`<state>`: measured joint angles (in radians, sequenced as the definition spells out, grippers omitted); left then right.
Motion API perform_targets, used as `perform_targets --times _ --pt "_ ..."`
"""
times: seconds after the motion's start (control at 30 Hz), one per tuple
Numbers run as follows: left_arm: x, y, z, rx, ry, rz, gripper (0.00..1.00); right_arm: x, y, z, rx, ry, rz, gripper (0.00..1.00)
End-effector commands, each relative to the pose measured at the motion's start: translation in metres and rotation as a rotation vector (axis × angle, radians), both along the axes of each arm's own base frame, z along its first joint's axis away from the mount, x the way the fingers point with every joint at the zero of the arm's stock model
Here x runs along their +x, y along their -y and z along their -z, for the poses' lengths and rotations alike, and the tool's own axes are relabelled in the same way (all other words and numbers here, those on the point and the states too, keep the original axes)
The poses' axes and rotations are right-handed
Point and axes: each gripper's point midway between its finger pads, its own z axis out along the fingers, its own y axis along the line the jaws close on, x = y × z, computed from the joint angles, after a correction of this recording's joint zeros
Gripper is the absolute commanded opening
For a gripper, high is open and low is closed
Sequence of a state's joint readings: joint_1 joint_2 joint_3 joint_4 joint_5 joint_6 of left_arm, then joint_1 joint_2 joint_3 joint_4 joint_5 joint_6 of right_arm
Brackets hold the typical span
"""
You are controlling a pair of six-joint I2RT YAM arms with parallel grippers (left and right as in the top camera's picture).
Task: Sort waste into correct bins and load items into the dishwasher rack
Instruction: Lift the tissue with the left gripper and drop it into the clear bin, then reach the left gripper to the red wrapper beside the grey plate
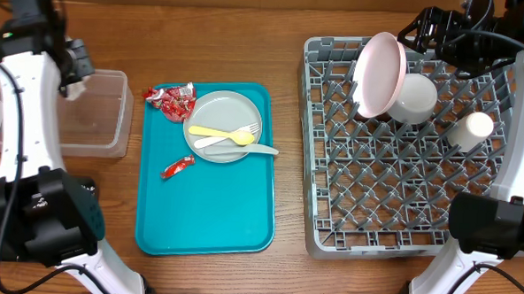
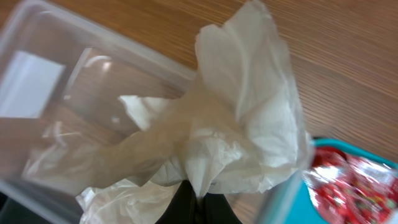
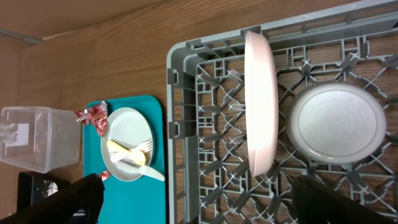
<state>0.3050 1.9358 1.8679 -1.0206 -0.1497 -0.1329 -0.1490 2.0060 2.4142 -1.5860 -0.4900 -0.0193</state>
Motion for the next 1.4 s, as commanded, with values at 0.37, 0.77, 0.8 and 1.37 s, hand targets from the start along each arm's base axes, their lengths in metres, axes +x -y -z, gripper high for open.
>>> perform_targets --times 0.37,0.77,0.8,1.37 --pt "-0.034 -0.083 -0.012 0.005 0.062 -0.190 1.00 0.001 0.002 -0.010 -0.012 0.037 -0.002 1.00" --pt "-0.009 0.005 -0.011 -0.331 0.133 0.105 0.99 0.001 0.002 -0.010 -0.012 0.037 -0.002 1.00" --pt "-0.008 0.017 -0.010 -0.353 0.120 0.131 0.99 0.001 0.002 -0.010 -0.012 0.037 -0.002 1.00" --pt "-0.070 0.196 0.031 -0.388 -0.349 0.418 0.96 0.001 0.002 -0.010 -0.012 0.037 -0.002 1.00"
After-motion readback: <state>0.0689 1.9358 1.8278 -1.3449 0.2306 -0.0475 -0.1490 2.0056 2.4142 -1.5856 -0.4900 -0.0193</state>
